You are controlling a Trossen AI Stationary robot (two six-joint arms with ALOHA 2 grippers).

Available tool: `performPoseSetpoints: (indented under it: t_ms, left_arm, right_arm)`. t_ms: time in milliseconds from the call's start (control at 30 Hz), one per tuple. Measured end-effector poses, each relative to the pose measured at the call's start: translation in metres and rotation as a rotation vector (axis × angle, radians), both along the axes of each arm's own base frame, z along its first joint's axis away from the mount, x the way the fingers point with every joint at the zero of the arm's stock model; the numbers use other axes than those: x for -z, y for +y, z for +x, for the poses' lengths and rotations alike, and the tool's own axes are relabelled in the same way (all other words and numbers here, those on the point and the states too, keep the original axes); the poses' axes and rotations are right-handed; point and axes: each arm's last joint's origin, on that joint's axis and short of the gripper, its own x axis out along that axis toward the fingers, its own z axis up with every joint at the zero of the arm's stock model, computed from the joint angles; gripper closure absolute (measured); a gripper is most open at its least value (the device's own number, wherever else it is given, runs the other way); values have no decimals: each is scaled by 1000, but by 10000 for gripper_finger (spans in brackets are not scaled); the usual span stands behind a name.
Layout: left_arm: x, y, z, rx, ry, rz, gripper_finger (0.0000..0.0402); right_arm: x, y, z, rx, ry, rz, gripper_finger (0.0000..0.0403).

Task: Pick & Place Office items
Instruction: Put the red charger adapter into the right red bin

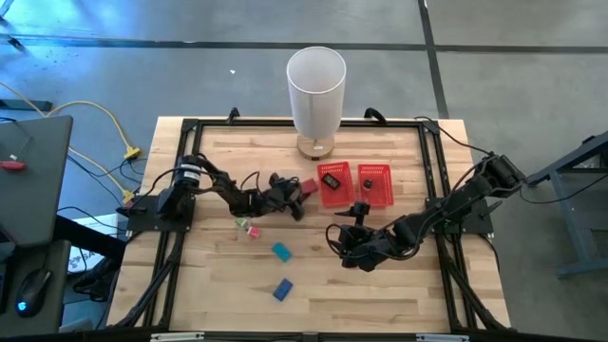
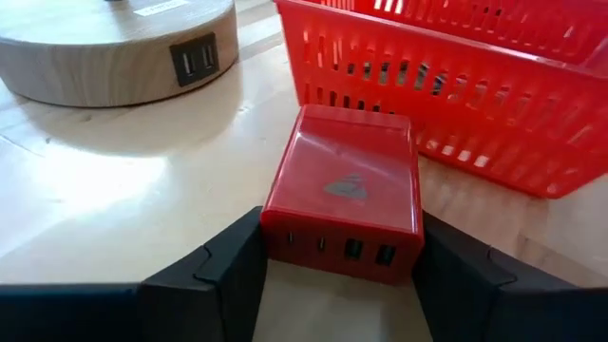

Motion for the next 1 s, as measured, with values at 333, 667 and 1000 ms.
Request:
performPoseSetpoints:
  t_ms: [333, 667, 1000]
  left_arm:
    - [-8, -23, 0, 52, -17, 10, 198]
    - [-33, -53, -5, 49, 9, 156, 198]
    - [-61, -75, -16, 48, 15, 185, 198]
  right_arm:
    - [0, 0, 0, 2, 2, 3, 31]
    - [0, 0, 0, 2, -4, 10, 31]
    - [0, 1, 1, 2, -11, 13, 31]
